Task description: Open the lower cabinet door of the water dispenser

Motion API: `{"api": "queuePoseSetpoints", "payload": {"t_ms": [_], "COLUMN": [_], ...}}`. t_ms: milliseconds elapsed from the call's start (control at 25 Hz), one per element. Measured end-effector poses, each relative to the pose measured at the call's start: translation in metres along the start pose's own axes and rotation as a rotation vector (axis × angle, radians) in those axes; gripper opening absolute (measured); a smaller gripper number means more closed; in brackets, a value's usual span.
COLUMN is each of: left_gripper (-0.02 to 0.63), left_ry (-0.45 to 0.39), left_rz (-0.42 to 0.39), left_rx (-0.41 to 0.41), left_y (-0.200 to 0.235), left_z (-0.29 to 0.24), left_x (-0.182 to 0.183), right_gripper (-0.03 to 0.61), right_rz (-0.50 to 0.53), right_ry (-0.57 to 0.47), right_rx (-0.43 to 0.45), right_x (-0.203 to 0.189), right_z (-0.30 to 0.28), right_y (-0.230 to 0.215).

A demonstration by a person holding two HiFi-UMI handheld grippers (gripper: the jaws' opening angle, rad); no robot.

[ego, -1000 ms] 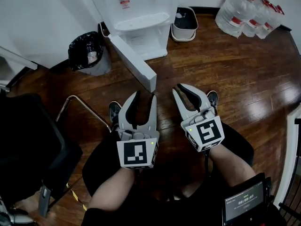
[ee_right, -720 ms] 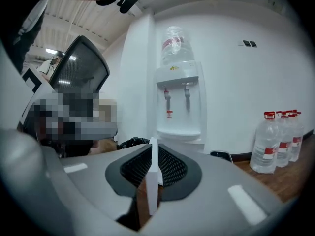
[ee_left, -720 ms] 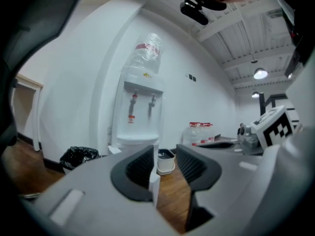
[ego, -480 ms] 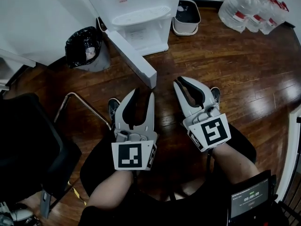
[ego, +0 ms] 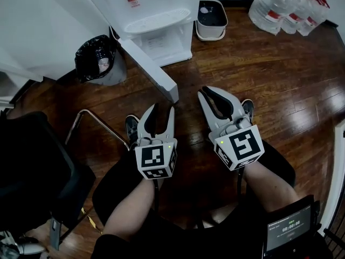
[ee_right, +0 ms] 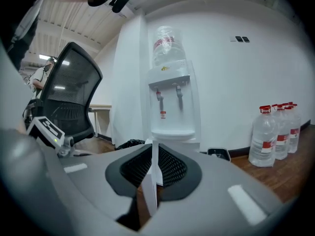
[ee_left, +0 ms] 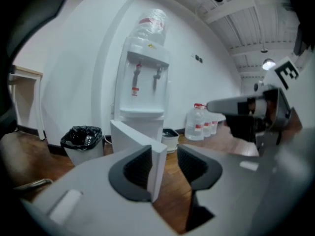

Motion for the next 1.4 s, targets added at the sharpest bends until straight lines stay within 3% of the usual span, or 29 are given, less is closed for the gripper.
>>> {"api": "queuePoseSetpoints", "payload": {"t_ms": [360, 520, 680, 840, 960, 1200, 1400], "left_gripper": [0.19, 0.19, 0.201, 0.201, 0.201, 0.191, 0.178], "left_ry": [0.202, 0.265, 0.29, 0.31, 0.309, 0.296, 0.288], "left_rz": [-0.039, 0.005, -0.056, -0.005, 0.032, 0.034, -0.017], "left_rx": [0.084, 0.137, 0.132, 0.137, 0.159, 0.121, 0.118], "left_y": [0.026, 0.026, 0.021, 0.023, 0.034, 0.025, 0.019], "left_z": [-0.042, -0.067, -0.092, -0.113, -0.123, -0.144, -0.162], "left_x": [-0.044, -0.073, -0.106, -0.126, -0.132, -0.132, -0.132], "right_gripper": [0.043, 0.043, 0.043, 0.043, 0.043, 0.038, 0.037], "right_rz": [-0.004, -0.024, -0.063, -0.073, -0.069, -0.076, -0.097], "right_ry": [-0.038, -0.035, -0.046, -0.037, 0.005, 0.041, 0.025], "right_rx": [-0.07, -0.076, -0.057, -0.035, -0.011, -0.003, -0.001], "right_x": [0.018, 0.022, 0.037, 0.043, 0.036, 0.031, 0.038], "right_z": [-0.01, -0.019, -0.023, -0.033, -0.045, -0.058, -0.061], "right_y": [-0.047, -0.063, -0.079, -0.086, -0.084, -0.093, -0.107]}}
Point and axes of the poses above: the fingertips, and each gripper's own axes: z backward along the fingers, y to its left, x out of its top, the point moved 6 cm from there along z, backward along the fingers, and after that the axes turned 8 degrees about z, right-handed, at the moved point
